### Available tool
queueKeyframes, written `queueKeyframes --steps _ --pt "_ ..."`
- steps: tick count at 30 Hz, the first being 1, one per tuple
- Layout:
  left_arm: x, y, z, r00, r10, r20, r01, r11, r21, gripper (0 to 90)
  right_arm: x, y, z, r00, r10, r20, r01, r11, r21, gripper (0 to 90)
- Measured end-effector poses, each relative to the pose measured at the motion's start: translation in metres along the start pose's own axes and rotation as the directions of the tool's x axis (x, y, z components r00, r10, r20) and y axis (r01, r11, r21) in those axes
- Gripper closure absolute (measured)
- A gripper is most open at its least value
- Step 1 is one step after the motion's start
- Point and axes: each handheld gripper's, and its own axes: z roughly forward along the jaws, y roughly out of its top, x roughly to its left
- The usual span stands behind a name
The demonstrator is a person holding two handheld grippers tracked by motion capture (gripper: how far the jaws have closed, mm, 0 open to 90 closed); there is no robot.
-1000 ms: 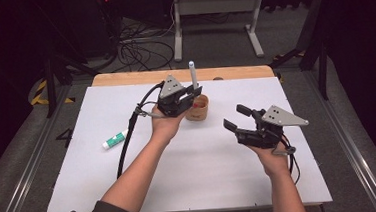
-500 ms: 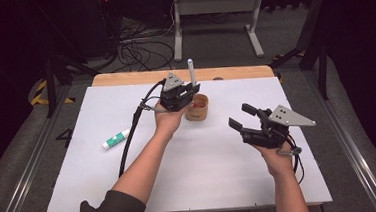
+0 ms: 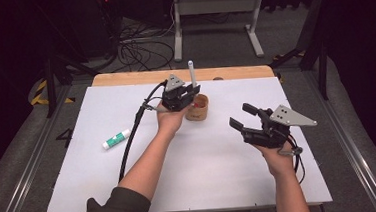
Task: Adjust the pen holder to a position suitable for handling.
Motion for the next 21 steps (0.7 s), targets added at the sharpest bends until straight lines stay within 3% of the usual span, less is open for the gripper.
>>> queueKeyframes --steps 13,21 --pt "0.001 0.002 -0.003 1.0 0.002 0.002 -0.002 0.9999 -0.013 74.5 0.0 0.0 0.0 1.0 -0.002 -0.006 0.002 1.0 0.005 30.9" --pt "0.0 0.006 -0.012 0.9996 0.027 -0.003 -0.028 0.9996 -0.011 63.9 0.0 0.0 0.001 1.0 -0.002 -0.004 0.002 1.0 0.005 30.8"
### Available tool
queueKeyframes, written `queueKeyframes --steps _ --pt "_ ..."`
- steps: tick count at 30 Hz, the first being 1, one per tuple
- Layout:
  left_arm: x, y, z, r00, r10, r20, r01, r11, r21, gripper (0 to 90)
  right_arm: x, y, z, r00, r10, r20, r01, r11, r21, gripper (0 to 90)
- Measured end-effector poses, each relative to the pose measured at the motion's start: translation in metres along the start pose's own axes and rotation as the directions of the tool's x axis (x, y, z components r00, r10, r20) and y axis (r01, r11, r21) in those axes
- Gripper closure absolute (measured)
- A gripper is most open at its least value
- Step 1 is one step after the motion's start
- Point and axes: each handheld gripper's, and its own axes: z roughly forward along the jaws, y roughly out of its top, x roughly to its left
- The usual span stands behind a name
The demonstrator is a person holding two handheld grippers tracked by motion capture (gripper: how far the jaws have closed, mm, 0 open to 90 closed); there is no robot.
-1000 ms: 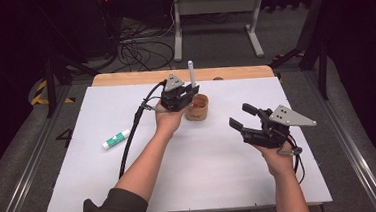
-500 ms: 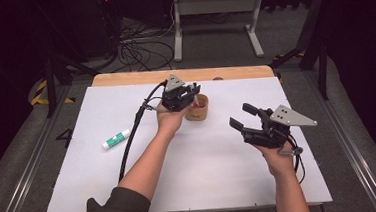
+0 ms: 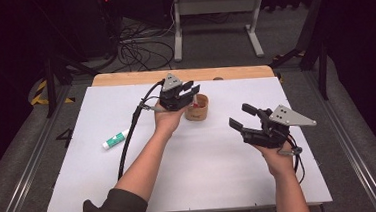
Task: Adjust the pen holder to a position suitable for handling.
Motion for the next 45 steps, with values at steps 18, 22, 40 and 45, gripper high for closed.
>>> queueKeyframes --steps 18,22,40,45 --pt "0.002 0.001 -0.034 0.9997 0.025 -0.007 -0.025 0.9996 0.011 41.6 0.002 -0.001 0.004 0.9999 -0.008 -0.014 0.008 1.0 0.008 29.4" --pt "0.003 0.0 -0.045 0.9998 0.02 -0.001 -0.02 0.9998 0.009 36.6 0.001 0.0 0.003 0.9999 -0.009 -0.012 0.009 1.0 0.007 27.9" --pt "0.003 -0.001 -0.092 0.9988 0.048 0.006 -0.048 0.9988 0.002 25.9 -0.001 -0.001 0.002 0.9999 -0.008 -0.014 0.008 1.0 0.014 20.6" --pt "0.003 -0.001 -0.104 0.9985 0.055 0.008 -0.055 0.9985 -0.005 23.0 0.0 -0.001 0.003 0.9999 -0.005 -0.015 0.006 1.0 0.018 18.8"
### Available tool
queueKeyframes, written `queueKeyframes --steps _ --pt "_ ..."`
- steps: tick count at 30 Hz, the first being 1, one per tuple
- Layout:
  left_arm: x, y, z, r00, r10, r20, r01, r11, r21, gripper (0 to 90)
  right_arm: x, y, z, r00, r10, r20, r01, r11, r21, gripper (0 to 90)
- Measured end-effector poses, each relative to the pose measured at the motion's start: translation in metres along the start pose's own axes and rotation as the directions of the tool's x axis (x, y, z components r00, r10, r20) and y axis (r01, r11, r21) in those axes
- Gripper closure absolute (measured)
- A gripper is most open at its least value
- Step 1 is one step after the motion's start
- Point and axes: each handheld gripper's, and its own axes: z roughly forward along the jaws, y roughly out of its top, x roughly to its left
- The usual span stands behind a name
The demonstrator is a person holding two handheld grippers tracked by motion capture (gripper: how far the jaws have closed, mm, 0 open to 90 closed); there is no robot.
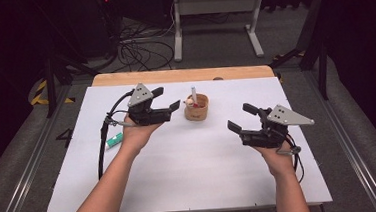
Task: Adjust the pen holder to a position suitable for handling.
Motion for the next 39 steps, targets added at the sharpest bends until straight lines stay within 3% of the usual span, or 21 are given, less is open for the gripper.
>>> queueKeyframes --steps 23,34,39 --pt "-0.001 -0.01 -0.05 0.9997 0.021 0.012 -0.021 0.9995 0.025 16.2 0.002 0.004 0.0 0.9998 -0.011 -0.017 0.011 1.0 0.002 15.2" --pt "0.009 -0.021 -0.082 1.0 0.001 -0.002 -0.001 0.9996 0.028 16.5 0.005 0.005 -0.001 0.9996 -0.01 -0.026 0.01 1.0 0.004 13.5" --pt "0.016 -0.025 -0.096 0.9996 0.005 -0.028 -0.004 0.9998 0.022 16.6 0.005 0.005 -0.002 0.9993 -0.01 -0.036 0.01 1.0 -0.002 13.4"
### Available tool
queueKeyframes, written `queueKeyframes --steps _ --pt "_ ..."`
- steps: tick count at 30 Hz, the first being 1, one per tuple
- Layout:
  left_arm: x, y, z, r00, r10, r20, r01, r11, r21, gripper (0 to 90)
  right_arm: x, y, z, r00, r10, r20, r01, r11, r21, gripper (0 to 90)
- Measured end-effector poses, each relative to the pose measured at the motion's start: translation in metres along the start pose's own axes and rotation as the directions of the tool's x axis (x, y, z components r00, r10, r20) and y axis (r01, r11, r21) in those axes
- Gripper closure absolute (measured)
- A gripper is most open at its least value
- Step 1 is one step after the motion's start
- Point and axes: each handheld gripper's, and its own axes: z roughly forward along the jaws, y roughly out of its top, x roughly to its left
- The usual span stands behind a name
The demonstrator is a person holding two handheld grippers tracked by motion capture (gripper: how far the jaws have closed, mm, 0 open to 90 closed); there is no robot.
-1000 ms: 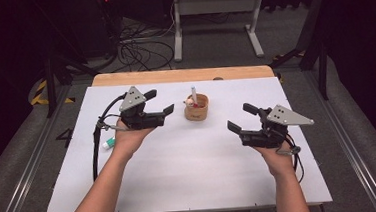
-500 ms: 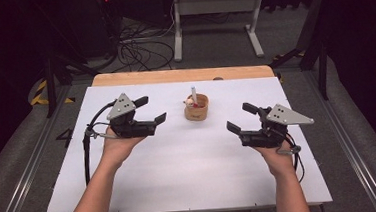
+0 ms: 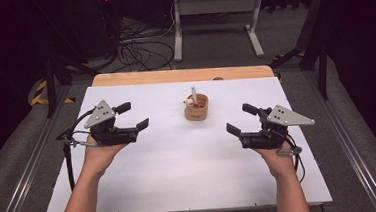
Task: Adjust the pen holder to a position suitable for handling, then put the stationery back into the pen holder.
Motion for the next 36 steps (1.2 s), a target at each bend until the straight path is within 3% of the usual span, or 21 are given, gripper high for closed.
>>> queueKeyframes --steps 11,14,19,22,26,30,36 --pt "0.02 -0.02 -0.029 0.9978 -0.038 -0.054 0.039 0.9991 0.018 17.0 0.001 0.0 0.001 1.0 -0.004 -0.004 0.004 1.0 0.007 13.4" --pt "0.025 -0.024 -0.031 0.9985 -0.032 -0.045 0.035 0.9977 0.059 16.9 0.002 0.0 0.002 0.9999 -0.01 -0.007 0.01 1.0 0.011 13.3" --pt "0.035 -0.035 -0.027 0.9977 -0.011 -0.068 0.019 0.991 0.132 19.9 0.001 0.0 0.001 0.9999 -0.014 -0.005 0.014 1.0 0.013 13.4" --pt "0.043 -0.043 -0.023 0.998 -0.004 -0.063 0.016 0.9828 0.184 23.9 0.001 0.0 0.0 0.9998 -0.017 -0.005 0.017 1.0 0.014 13.3" --pt "0.053 -0.054 -0.015 0.9974 0.022 -0.068 -0.004 0.9665 0.257 27.6 0.0 0.0 -0.001 0.9999 -0.017 -0.004 0.017 1.0 0.013 13.3" --pt "0.06 -0.061 -0.006 0.9968 0.048 -0.064 -0.027 0.9536 0.3 30.4 0.001 0.0 -0.001 0.9998 -0.02 -0.01 0.02 1.0 0.017 13.3" --pt "0.069 -0.069 0.004 0.9974 0.051 -0.051 -0.031 0.9416 0.335 33.9 0.002 -0.001 -0.002 0.9996 -0.023 -0.016 0.023 1.0 0.021 13.4"
